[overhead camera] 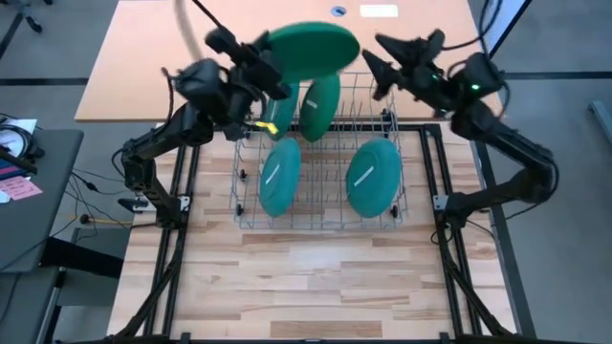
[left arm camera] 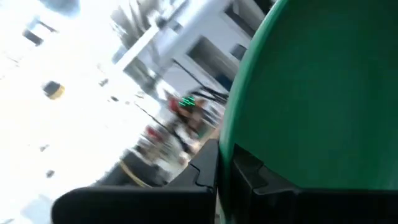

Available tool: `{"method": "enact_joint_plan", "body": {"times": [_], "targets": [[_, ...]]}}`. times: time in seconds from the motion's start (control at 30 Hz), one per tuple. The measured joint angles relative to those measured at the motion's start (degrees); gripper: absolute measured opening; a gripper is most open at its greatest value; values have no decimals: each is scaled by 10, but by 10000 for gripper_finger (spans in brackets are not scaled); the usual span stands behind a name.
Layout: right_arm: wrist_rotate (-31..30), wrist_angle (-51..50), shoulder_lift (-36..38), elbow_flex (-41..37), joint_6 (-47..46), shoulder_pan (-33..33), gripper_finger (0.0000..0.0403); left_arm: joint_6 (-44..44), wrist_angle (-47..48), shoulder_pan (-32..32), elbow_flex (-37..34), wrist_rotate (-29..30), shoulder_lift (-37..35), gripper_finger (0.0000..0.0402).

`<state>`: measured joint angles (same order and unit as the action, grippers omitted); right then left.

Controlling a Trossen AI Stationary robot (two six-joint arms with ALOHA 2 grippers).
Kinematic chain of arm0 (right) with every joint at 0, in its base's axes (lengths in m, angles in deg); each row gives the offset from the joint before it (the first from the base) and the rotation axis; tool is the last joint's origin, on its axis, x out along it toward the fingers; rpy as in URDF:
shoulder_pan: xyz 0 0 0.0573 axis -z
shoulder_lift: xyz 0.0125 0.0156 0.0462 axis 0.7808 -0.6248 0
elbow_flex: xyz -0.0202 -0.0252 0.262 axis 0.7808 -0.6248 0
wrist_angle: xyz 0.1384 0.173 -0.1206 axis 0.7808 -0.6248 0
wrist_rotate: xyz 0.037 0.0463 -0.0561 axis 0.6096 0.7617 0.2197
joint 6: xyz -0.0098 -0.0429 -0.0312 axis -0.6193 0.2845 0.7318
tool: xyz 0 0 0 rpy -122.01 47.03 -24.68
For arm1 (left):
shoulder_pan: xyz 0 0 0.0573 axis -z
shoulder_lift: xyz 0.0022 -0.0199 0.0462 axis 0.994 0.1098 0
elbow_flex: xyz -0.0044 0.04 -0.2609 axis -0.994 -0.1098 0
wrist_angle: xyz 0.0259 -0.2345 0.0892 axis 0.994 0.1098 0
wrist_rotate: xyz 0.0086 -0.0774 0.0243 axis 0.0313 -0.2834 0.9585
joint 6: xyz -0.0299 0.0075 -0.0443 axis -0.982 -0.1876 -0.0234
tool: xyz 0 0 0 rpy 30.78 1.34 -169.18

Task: Sort dishes
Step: Put the green plate into the dish rack

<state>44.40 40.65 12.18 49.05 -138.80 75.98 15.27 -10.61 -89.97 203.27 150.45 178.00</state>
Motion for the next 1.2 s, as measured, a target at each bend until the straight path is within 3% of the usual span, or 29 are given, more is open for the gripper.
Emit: {"method": "enact_joint_plan", "body": {"times": [0.17, 0.37, 0.57, 0.93, 1.2], "targets": [[-6, 149, -71, 0, -106, -4, 224, 218, -173, 4, 0, -9, 0, 4], [-62, 274, -148, 0, -182, -15, 224, 313, -194, 4, 0, -44, 0, 4], [-75, 329, -177, 0, -205, -13, 224, 354, -155, 10, -6, -58, 9, 4], [-74, 330, -173, 0, -199, -6, 217, 366, -141, 28, -6, -54, 26, 4], [-75, 289, -161, 0, -181, -6, 153, 372, -137, 24, -6, -61, 27, 4]]}}
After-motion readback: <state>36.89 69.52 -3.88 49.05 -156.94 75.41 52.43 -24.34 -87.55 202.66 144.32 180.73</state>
